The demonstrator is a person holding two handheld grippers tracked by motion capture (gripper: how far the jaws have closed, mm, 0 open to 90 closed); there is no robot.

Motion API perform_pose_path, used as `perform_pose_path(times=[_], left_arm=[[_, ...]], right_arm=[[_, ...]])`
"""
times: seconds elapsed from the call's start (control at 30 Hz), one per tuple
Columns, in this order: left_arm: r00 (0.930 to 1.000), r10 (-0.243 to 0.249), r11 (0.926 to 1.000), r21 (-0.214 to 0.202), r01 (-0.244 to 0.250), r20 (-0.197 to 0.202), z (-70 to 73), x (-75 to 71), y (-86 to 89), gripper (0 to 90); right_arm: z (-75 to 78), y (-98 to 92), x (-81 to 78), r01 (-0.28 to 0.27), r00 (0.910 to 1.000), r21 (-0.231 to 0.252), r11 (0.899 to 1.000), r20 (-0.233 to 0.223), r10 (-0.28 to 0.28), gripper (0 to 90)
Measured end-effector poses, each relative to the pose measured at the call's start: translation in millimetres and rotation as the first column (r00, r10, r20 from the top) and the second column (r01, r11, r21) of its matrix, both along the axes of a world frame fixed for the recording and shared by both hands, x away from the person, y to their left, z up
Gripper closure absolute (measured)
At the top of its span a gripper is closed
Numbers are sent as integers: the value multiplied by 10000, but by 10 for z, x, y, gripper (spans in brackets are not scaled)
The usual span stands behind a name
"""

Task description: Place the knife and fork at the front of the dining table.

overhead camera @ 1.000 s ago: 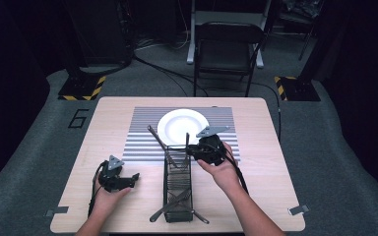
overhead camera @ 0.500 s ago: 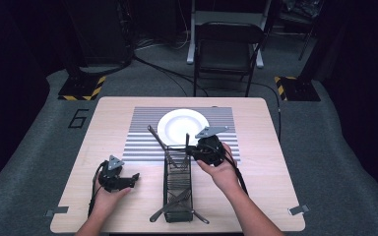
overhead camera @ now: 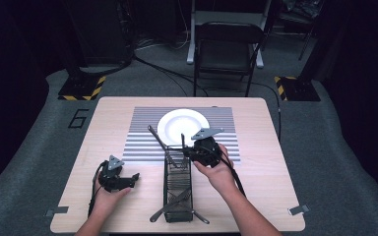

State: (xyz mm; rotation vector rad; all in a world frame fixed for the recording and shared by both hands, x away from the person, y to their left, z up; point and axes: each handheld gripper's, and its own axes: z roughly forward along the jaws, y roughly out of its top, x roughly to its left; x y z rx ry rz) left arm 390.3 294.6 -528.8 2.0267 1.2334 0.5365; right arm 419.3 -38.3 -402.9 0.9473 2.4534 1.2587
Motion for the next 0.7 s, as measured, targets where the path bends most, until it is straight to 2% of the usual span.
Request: perform_pose_path(times=[0.3, 0.33, 0.7], left_arm=[[10000, -2, 10000, 0, 2, 3, 0, 0, 0, 146], [10000, -8, 10000, -5, 8, 0, 0, 0, 0, 146], [10000, -1, 10000, -4, 1, 1, 0, 0, 0, 146]], right_arm=[[-26, 65, -20, 101, 9998, -256, 9996, 145, -97, 859], [-30, 76, -31, 164, 9994, -342, 9993, 298, -154, 866], [-56, 72, -71, 275, 9978, -277, 9992, 617, -257, 875]])
